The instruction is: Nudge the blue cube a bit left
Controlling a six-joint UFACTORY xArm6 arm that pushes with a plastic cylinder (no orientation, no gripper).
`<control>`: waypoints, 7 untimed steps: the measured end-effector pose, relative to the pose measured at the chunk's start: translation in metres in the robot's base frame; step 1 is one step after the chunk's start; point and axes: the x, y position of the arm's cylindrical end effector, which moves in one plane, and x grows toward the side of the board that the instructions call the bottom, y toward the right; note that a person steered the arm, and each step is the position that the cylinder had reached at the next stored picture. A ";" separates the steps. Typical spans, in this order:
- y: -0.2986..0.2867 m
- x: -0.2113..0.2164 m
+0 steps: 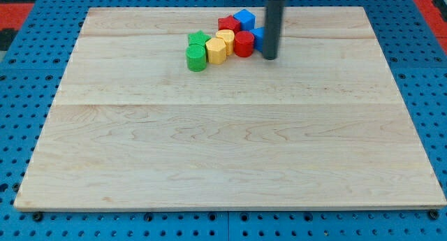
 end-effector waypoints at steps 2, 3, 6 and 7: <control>0.038 -0.080; 0.011 -0.093; -0.094 -0.121; -0.105 -0.122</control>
